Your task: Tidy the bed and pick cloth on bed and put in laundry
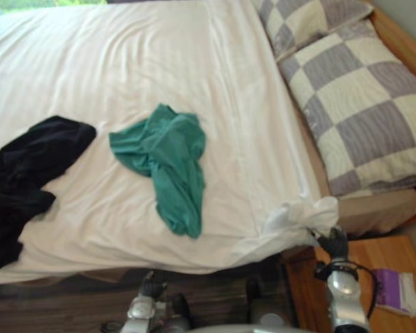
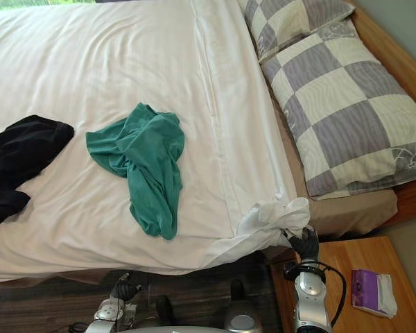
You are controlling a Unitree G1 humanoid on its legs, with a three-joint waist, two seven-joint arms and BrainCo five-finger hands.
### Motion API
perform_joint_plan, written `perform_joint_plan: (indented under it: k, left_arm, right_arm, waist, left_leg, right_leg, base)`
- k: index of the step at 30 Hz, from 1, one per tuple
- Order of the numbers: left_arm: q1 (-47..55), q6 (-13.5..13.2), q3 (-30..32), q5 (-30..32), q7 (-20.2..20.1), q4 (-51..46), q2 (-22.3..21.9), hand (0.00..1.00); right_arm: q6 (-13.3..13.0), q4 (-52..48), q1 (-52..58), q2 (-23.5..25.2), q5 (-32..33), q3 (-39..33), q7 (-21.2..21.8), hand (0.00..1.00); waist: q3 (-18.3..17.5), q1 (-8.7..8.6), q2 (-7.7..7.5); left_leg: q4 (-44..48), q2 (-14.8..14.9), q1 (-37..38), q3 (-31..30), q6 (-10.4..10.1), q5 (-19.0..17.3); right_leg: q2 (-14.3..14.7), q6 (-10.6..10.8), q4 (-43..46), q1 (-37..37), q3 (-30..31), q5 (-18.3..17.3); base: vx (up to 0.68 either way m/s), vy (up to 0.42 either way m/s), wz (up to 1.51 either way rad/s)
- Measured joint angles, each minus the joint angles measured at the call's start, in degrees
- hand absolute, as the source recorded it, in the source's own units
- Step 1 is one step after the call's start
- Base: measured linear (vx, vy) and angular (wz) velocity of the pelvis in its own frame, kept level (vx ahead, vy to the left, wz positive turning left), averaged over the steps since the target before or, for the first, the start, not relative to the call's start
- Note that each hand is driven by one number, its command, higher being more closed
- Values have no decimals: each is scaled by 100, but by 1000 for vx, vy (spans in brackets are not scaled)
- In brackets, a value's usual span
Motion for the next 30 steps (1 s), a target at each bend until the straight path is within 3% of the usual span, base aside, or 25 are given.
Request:
perform_joint_plan:
  k: [5,9,10,16,22,23,27,30]
  left_arm:
    - [36,58,376,-110,18,-7,-310,0]
    - [73,100,730,-221,53,-92,-479,0]
    - [78,104,857,-255,124,-111,-525,0]
    - [249,107,1053,-255,130,-287,-609,0]
    - [250,110,992,-250,125,-284,-617,0]
    - [250,110,916,-250,123,-284,-611,0]
    - [263,110,589,-250,117,-278,-605,0]
    - [243,105,238,-253,118,-259,-528,0]
  right_arm:
    - [254,39,-3,336,962,-834,-250,0]
    - [583,-139,12,607,1540,-1538,-770,0]
    - [734,-293,84,634,1616,-1866,-1101,0]
    - [692,-1898,448,401,1578,-2875,-2078,0]
    - [524,-2843,242,162,1273,-2725,-2302,0]
    - [477,-2925,162,160,1194,-2628,-2286,100]
    - [395,-3081,-166,60,1088,-2030,-2005,100]
    - [157,-3008,-474,28,1332,-1411,-1643,100]
  waist:
    - [-53,279,53]
    - [-67,297,23]
    - [-70,294,21]
    - [-223,237,-85]
    - [-369,250,-155]
    - [-379,262,-137]
    - [-444,271,-34]
    - [-443,262,20]
  left_leg:
    - [-4,40,186,284,-60,-84]
    - [-51,135,221,340,-102,-214]
    - [-52,139,235,379,-88,-247]
    - [-53,237,235,398,-132,-256]
    - [-52,307,210,308,-156,-247]
    - [-52,306,179,258,-162,-244]
    - [-51,289,-10,141,-185,-161]
    - [-47,263,-176,-73,-141,-54]
  right_leg:
    - [34,9,-43,101,118,9]
    - [80,14,-49,167,123,5]
    - [77,18,-49,167,127,2]
    - [129,19,-44,163,102,2]
    - [183,18,0,155,67,3]
    - [180,18,2,136,53,3]
    - [172,17,37,-31,7,2]
    - [151,16,13,-83,-118,1]
  base:
    - [34,-2,-18]
    - [-2,-17,-5]
    - [-9,-13,-11]
    - [7,-14,-1]
    - [-4,-36,5]
    - [-28,-23,6]
    - [-19,-24,9]
    - [-18,-24,25]
